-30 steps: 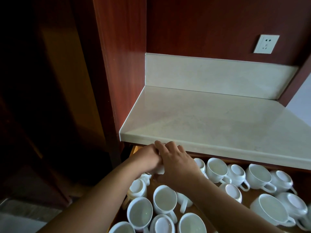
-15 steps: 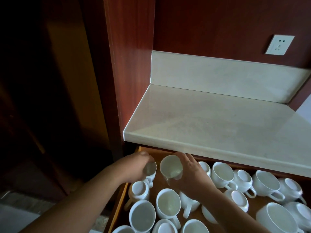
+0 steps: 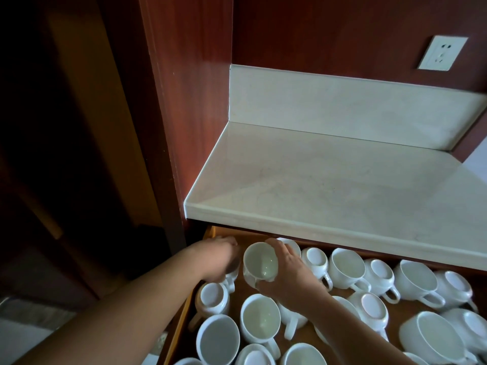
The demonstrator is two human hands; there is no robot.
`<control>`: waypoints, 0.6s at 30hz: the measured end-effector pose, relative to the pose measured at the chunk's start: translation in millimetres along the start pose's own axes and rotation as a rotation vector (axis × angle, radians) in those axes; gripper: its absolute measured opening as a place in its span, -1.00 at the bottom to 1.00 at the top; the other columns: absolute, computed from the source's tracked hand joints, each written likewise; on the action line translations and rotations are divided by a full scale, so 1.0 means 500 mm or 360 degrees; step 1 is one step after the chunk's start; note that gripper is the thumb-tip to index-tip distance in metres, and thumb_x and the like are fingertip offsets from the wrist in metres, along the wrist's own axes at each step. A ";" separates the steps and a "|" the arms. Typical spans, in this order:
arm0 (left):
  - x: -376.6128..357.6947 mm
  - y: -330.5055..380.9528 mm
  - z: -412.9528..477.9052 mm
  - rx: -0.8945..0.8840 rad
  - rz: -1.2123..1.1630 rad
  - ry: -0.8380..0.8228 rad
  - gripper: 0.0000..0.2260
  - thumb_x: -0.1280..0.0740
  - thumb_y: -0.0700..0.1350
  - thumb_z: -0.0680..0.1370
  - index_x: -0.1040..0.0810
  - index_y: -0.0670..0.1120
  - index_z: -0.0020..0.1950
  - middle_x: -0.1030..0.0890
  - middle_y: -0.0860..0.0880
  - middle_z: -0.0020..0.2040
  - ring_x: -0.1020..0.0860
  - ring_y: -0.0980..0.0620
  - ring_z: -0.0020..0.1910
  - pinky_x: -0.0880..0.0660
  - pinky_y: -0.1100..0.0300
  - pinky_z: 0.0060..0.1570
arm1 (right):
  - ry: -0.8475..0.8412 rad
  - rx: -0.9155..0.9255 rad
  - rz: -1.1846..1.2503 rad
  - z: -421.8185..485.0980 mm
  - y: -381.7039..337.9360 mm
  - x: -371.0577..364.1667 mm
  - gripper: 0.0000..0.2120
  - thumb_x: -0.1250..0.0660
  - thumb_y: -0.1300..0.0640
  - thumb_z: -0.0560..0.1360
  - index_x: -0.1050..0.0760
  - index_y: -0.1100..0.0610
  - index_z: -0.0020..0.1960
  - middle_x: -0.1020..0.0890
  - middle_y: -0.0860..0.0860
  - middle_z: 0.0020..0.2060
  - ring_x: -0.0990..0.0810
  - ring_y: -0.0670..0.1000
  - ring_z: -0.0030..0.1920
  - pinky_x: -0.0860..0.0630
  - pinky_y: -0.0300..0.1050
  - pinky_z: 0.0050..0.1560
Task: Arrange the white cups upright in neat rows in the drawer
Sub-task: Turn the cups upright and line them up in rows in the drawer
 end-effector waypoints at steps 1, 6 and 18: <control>0.000 -0.001 0.001 -0.0002 -0.0004 0.0033 -0.48 -0.47 -0.12 0.48 -0.45 -0.03 0.43 -0.39 -0.01 0.46 -0.45 -0.08 0.34 -0.51 -0.01 0.27 | -0.0025 -0.0015 -0.0003 0.003 0.002 -0.002 -0.18 -0.53 -0.16 0.36 -0.18 -0.13 0.49 -0.41 -0.10 0.26 -0.42 -0.04 0.25 -0.39 -0.17 0.22; -0.001 0.008 0.007 0.0049 0.0045 0.0134 -0.38 -0.49 0.31 0.37 -0.47 0.09 0.34 -0.47 -0.02 0.24 -0.49 -0.12 0.25 -0.54 -0.06 0.16 | -0.0141 -0.0090 0.0002 0.016 0.020 -0.010 -0.16 -0.52 -0.07 0.34 -0.16 -0.13 0.49 -0.39 -0.11 0.23 -0.43 -0.03 0.21 -0.39 -0.20 0.11; 0.000 0.030 0.022 0.0412 0.0202 0.0348 -0.60 -0.34 0.07 0.58 -0.46 -0.09 0.35 -0.53 -0.15 0.27 -0.51 -0.16 0.24 -0.49 0.00 0.18 | -0.0181 -0.0115 -0.0024 0.025 0.041 -0.001 -0.15 -0.53 -0.10 0.31 -0.17 -0.18 0.48 -0.38 -0.14 0.21 -0.43 -0.06 0.15 -0.42 -0.20 0.05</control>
Point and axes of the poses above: each hand's wrist, its own z-axis towards the middle knuckle, its own x-axis out of the back of the hand, y = z × x, the point moved 2 cm from there along z, towards the middle knuckle
